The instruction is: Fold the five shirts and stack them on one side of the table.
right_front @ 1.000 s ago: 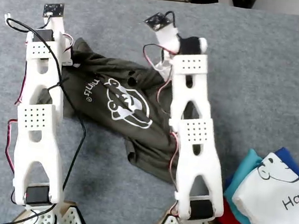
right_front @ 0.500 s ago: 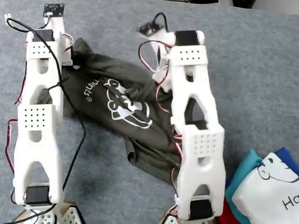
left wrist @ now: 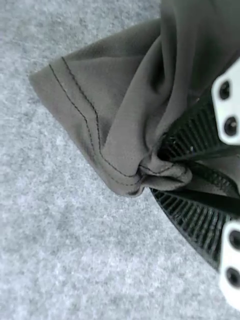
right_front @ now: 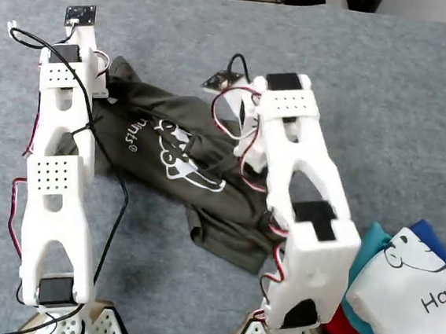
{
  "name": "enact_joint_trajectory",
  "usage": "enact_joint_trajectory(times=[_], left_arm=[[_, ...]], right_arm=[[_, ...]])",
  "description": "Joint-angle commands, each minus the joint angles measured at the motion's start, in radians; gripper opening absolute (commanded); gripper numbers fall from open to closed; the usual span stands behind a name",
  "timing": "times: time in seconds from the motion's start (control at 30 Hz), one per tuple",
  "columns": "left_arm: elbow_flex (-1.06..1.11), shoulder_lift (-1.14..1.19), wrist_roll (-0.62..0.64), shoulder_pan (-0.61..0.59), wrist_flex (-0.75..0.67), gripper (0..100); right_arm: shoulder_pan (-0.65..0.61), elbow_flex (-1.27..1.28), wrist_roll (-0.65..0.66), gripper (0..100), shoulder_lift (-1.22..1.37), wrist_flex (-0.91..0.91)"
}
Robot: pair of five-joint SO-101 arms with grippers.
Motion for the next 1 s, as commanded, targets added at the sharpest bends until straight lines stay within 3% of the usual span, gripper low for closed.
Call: enact_joint_trajectory(times=[0.0, 0.33, 0.5, 0.6, 0.77, 0.97], left_arm=[[-0.041, -0.007, -0.005, 0.008, -0.026, 2], [-0.041, -0.007, -0.005, 0.008, -0.028, 2], [-0.041, -0.005, -0.005, 0.008, -0.028, 2], [-0.041, -0.005, -0.005, 0.008, -0.028, 2], [-0.041, -0.004, -0.005, 0.009, -0.028, 2], [-0.041, -0.004, -0.005, 0.009, -0.029, 2]], right_arm=[[-0.041, 0.130, 0.055, 10.3, -0.156, -0.023], [-0.051, 0.226, 0.087, 11.3, -0.260, -0.112], [-0.050, 0.148, 0.077, 11.3, -0.263, -0.043], [-0.053, 0.099, -0.038, 11.4, -0.265, 0.035], [-0.074, 0.117, -0.387, 11.5, -0.259, 0.091], [-0.081, 0.143, -0.442, 11.5, -0.263, 0.083]])
